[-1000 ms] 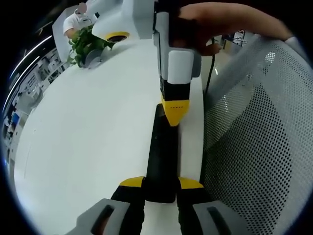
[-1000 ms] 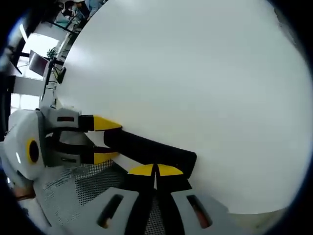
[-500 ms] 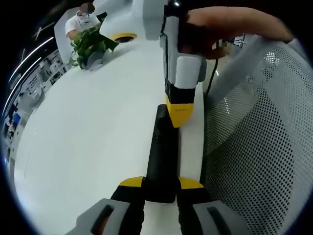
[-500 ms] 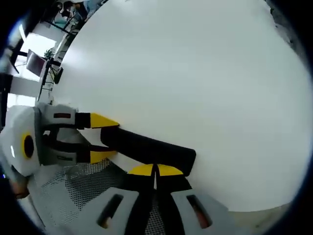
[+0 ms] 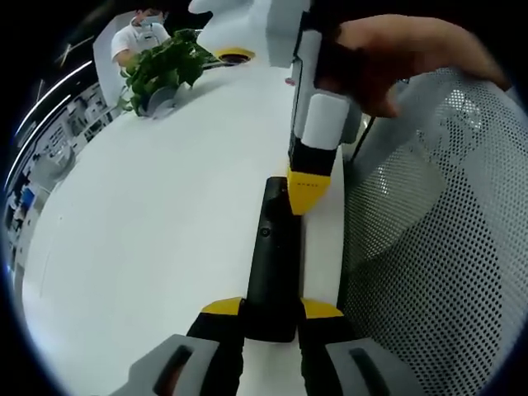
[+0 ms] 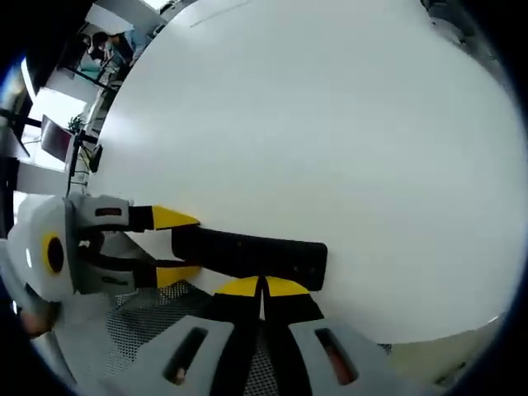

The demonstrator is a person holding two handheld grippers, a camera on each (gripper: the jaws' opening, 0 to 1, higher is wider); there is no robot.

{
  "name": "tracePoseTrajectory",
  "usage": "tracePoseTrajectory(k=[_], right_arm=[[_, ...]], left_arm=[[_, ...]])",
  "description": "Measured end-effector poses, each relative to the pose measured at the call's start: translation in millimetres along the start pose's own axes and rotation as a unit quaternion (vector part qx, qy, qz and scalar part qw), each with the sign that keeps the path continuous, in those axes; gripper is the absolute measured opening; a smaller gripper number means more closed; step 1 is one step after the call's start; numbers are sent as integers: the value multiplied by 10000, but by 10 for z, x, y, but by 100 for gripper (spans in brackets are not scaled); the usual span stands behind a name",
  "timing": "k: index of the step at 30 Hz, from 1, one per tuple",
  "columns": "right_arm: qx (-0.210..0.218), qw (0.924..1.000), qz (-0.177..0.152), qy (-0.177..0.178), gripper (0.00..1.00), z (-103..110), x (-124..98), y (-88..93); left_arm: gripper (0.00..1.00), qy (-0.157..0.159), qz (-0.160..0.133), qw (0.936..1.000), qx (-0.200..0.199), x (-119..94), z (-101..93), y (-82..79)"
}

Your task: Press the specified remote control buttons in sequence, fully releasing each button before pressing the next.

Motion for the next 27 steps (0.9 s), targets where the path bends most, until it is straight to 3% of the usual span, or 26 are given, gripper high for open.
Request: tracePoseTrajectory(k=[5,9,15,27], right_arm=[[89,9998,157,27,0,-3,2,-21],[176,9993,226,259,0,4,11,-22],[-21,9984,176,538,0,9,12,-7],[287,9982,-114,518,0,-20,27,-2]], left_arm=[[25,8,100,9999,75,4,-1,-6],[25,29,97,9999,94,2,-1,-7],[25,68,384,9990,229,16,0,-29],[25,122,212,9993,268,6,1,-6]])
Point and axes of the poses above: the point that each gripper's makers call its tool centre point, and the gripper's own axes: x roughly forward along the fingers, z roughly to its left, y roughly out of its underside, the point moved 1 cm from there along -x, roughly backward along the fingers, and after that the axes turned 11 degrees about z, right-handed, at the moved point
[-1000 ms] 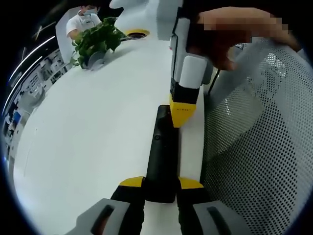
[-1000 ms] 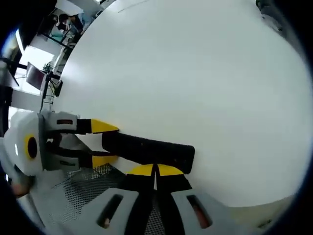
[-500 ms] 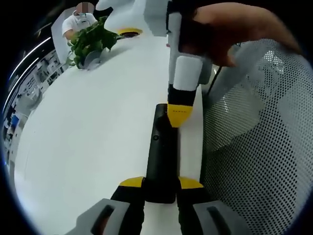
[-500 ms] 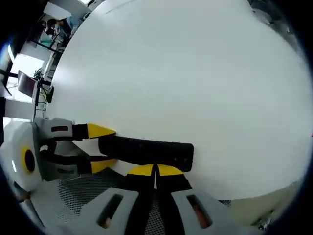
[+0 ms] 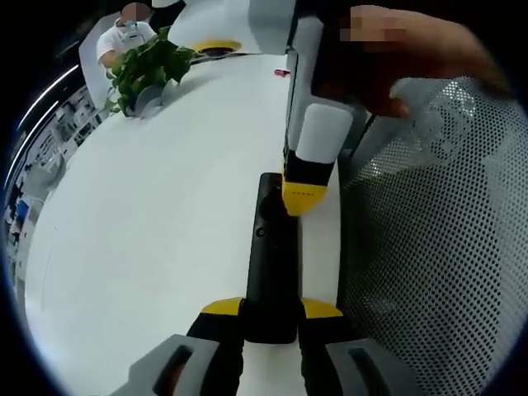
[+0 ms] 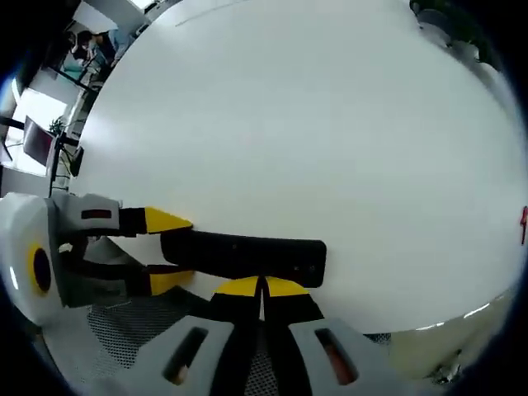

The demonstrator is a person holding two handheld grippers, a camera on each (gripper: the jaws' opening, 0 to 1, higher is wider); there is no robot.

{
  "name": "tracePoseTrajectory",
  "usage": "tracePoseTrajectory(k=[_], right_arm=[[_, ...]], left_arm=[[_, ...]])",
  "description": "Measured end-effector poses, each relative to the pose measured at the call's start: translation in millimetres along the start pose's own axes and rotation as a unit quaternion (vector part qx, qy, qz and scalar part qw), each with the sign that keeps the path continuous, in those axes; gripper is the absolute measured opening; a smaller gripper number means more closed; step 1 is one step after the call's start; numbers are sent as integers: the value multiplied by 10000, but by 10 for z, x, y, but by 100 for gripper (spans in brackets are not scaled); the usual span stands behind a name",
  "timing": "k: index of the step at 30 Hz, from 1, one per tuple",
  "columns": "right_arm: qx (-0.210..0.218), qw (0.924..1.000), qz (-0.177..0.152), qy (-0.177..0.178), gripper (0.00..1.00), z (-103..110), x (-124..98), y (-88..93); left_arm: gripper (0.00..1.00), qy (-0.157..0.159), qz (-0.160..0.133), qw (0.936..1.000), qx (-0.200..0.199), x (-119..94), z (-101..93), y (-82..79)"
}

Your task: Press the specified remote control buttons in sequence, fully releasing each button before pressing the next.

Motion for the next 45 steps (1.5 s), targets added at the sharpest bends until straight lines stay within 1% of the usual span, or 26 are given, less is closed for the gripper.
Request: tracePoseTrajectory(k=[2,3,4,5,6,8,10,12,14,16,18,20,23,24,26,27,29,34,36,37,39,42,45], right_arm=[[1,10000,-63,-36,0,2,-3,9],[-4,9998,-157,-90,0,3,-2,13],[89,9997,-193,-141,0,-8,-7,10],[258,9993,-127,-258,0,15,-2,27],[180,9995,-122,-239,0,-6,2,18],[259,9992,-83,-291,0,-6,0,11],[296,9992,-119,-247,0,-2,-14,9],[263,9991,-289,-174,0,-10,-72,-35],[277,9979,-528,-247,0,10,-129,-102],[307,9971,-596,-346,0,29,-143,-123],[360,9971,-533,-410,0,38,-111,-103],[439,9977,-385,-356,0,33,-64,-78],[257,9981,-516,-235,0,61,-78,-157],[172,9986,-481,-115,0,48,-64,-152],[14,9996,-291,54,0,30,-21,-103],[-19,9992,-396,72,0,49,-46,-144],[-143,9990,-388,150,0,46,-32,-147],[-200,9989,-378,205,0,34,-32,-155],[-80,9993,-321,147,0,19,-28,-166],[189,9994,-286,31,0,24,-24,-166],[210,9995,-208,-65,0,3,-26,-173],[438,9986,-154,-248,0,-2,-29,-168],[454,9985,-113,-275,0,-1,-25,-179]], left_arm=[[25,15,-35,10000,42,0,-2,0],[25,27,-71,9999,66,0,1,3],[25,40,-90,9999,58,2,4,7],[25,52,-116,9999,98,4,2,3],[25,64,-104,9998,133,0,-2,-1],[25,72,-89,9998,171,2,-1,-5],[25,70,-119,9997,183,-2,-5,-4],[25,70,-134,9997,193,-5,-7,-4],[25,70,-187,9996,204,-5,-5,2],[25,84,-220,9995,206,-2,0,0],[25,90,-234,9995,193,-2,-1,-1],[25,83,-255,9994,197,-3,-2,-2],[25,91,-220,9994,256,-1,-2,-7],[25,96,-204,9994,269,-2,-2,-10],[25,99,-195,9994,274,-1,-3,-11],[25,98,-193,9994,279,0,-3,-12],[25,96,-192,9994,276,4,0,-12],[25,106,-211,9994,260,3,1,-13],[25,108,-196,9994,260,4,3,-17],[25,111,-205,9994,249,5,4,-17],[25,118,-213,9994,239,6,7,-18],[25,110,-217,9994,232,7,7,-20],[25,111,-226,9994,219,9,9,-20]])
Point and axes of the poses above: the point that each gripper's makers call its tool centre point, and the gripper's own axes: x roughly forward along the fingers, z roughly to its left, y roughly out of its underside, the point moved 1 cm from there along -x, roughly backward along the fingers, and after that the axes turned 11 degrees about z, right-handed, at the moved point
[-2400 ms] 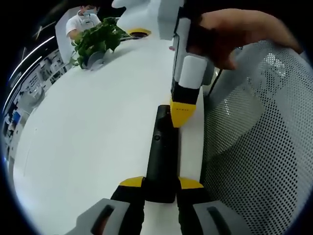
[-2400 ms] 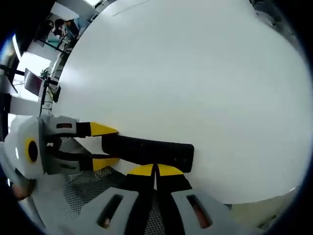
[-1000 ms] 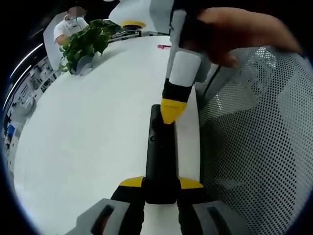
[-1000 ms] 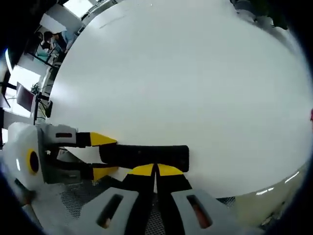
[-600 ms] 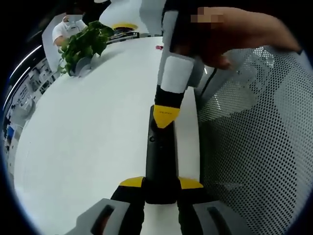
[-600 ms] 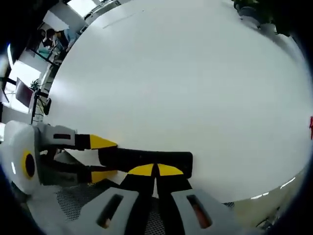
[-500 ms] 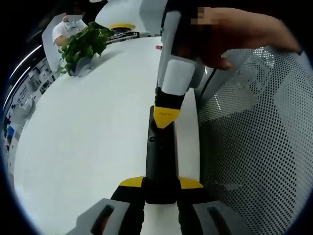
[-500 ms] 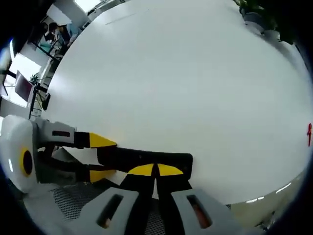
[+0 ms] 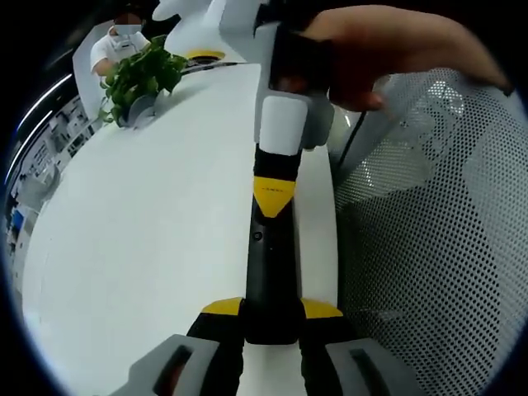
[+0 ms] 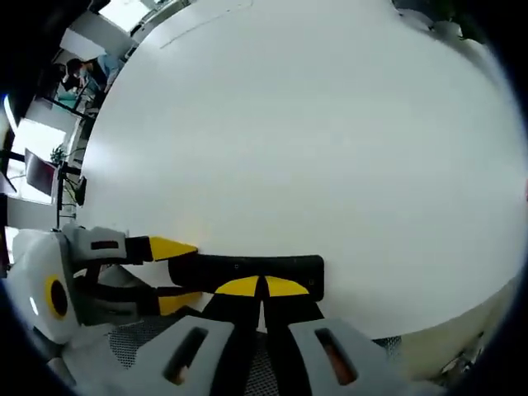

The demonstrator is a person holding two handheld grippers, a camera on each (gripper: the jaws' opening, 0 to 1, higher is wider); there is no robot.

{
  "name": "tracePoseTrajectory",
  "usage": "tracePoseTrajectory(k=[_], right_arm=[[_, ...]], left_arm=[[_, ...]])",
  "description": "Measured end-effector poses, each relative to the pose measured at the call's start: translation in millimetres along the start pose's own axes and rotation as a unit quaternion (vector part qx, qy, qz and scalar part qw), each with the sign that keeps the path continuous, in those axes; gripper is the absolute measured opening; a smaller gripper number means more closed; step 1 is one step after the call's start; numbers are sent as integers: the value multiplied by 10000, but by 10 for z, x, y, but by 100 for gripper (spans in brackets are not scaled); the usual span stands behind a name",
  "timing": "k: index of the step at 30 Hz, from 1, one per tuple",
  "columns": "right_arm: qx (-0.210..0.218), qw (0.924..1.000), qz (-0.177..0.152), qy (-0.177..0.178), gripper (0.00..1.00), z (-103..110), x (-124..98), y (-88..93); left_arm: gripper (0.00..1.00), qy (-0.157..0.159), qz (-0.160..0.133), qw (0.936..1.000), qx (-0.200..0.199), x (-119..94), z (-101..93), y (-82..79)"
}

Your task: Press the specified remote control buttons in sequence, fully releasing each button before pressing the next.

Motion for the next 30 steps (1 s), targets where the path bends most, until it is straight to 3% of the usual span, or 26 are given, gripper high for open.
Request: tracePoseTrajectory(k=[5,8,10,11,15,30], right_arm=[[-66,9999,133,-49,0,-3,2,-6],[-224,9994,-141,-203,0,4,-10,14],[38,9992,-280,-297,0,4,-17,24],[115,9992,-190,-341,0,15,-15,35],[-151,9996,-122,-222,0,11,-11,14],[-184,9997,-110,-152,0,26,-13,19]], left_arm=[[25,-15,19,10000,6,0,-3,-1],[25,-22,26,10000,15,0,-3,0],[25,-20,-9,10000,-23,-1,-4,1],[25,-23,-25,10000,-30,-6,-6,0],[25,-38,-80,9999,-75,-6,-4,0],[25,-34,28,9999,-127,-2,-1,-3]])
Point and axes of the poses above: the point that each gripper's makers call its tool centre point, and the gripper's own axes: x roughly forward along the fingers, z roughly to its left, y roughly out of its underside, the point moved 1 cm from there along -x, roughly backward along the fingers, and after that the axes turned 11 degrees about z, right-handed, at the moved point
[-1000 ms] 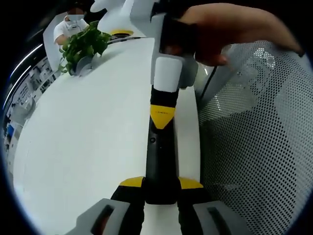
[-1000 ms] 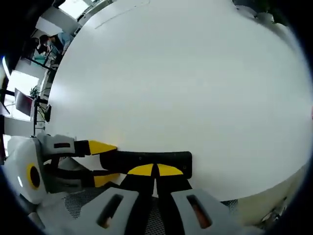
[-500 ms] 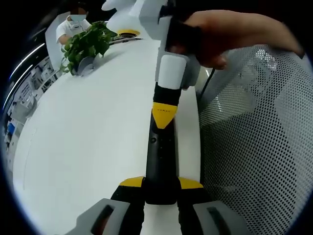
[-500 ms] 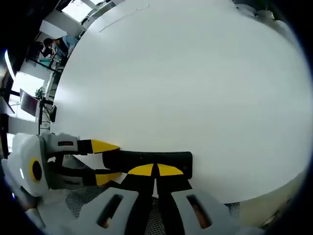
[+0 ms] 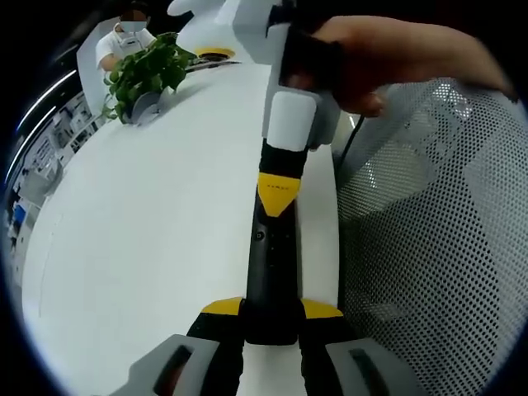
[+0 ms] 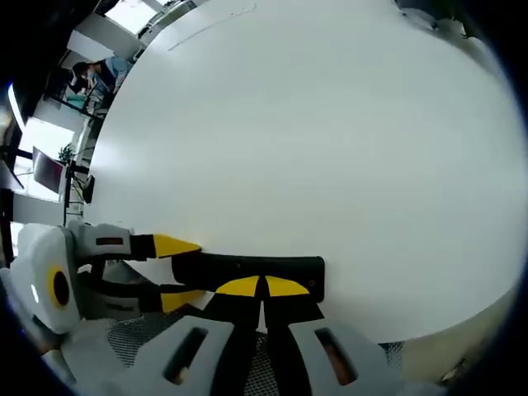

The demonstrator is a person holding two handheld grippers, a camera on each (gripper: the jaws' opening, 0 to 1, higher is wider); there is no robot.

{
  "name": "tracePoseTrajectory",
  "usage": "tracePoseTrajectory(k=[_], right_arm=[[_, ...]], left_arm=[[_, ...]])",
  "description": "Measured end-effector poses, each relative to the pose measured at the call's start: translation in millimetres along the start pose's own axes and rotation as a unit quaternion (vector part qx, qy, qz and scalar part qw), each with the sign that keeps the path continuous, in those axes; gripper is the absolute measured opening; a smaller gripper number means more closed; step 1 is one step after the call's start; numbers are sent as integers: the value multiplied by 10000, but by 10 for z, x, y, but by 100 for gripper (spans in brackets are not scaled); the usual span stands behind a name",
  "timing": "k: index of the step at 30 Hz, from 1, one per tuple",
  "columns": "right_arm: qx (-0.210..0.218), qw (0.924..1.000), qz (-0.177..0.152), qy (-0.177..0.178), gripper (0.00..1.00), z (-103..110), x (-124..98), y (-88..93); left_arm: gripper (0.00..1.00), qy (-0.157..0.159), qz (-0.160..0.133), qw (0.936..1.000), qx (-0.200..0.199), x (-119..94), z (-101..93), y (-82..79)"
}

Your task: Press the specified remote control buttons in sequence, fully releasing each button before pressing the next.

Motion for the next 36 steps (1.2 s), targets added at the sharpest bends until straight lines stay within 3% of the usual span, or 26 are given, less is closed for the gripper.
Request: tracePoseTrajectory(k=[2,5,17,21,25,30,36], right_arm=[[-279,9994,18,181,0,3,2,3],[-238,9995,31,218,0,4,11,-7],[362,9991,178,-152,0,-20,-12,15],[306,9990,48,-311,0,65,-66,-26],[249,9982,214,-502,0,153,-1,5],[-35,9988,233,-431,0,210,35,-13],[-85,9990,298,-315,0,178,72,5]], left_arm=[[25,4,12,10000,21,1,0,-1],[25,11,2,10000,44,1,0,-1],[24,43,54,9997,238,2,-17,-15],[24,87,35,9995,304,9,-32,-25],[24,125,20,9992,368,10,-57,-31],[24,159,4,9990,422,13,-83,-39],[24,157,-9,9991,400,14,-79,-39]])
Point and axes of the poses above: the point that each gripper's makers call its tool centre point, and the gripper's own axes: x roughly forward along the fingers, z roughly to its left, y roughly out of its underside, the point moved 1 cm from there along -x, roughly backward along the fingers, and after that the axes turned 11 degrees about z, right-handed, at the moved point
